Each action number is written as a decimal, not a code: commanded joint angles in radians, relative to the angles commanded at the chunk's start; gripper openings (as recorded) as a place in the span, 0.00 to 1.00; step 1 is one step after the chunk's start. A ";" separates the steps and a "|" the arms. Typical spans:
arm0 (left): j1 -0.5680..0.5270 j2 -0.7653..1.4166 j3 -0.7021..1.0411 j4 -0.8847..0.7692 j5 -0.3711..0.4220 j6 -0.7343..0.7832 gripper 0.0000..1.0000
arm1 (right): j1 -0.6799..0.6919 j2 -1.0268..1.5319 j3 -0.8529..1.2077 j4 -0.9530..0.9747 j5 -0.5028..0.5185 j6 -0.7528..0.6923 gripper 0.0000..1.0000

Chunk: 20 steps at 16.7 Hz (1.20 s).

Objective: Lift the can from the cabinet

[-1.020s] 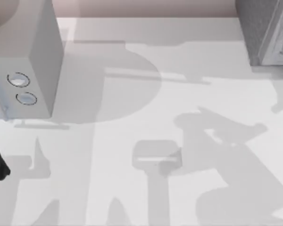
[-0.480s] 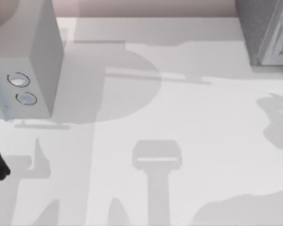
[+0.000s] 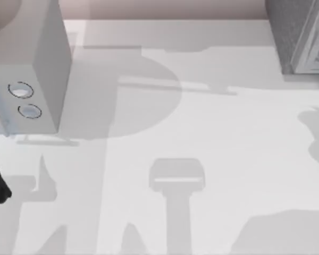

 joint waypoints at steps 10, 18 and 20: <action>0.000 0.000 0.000 0.000 0.000 0.000 1.00 | 0.055 0.035 0.048 -0.013 0.059 -0.007 0.08; 0.000 0.000 0.000 0.000 0.000 0.000 1.00 | 0.055 0.035 0.048 -0.013 0.059 -0.007 0.68; 0.000 0.000 0.000 0.000 0.000 0.000 1.00 | 0.055 0.035 0.048 -0.013 0.059 -0.007 0.83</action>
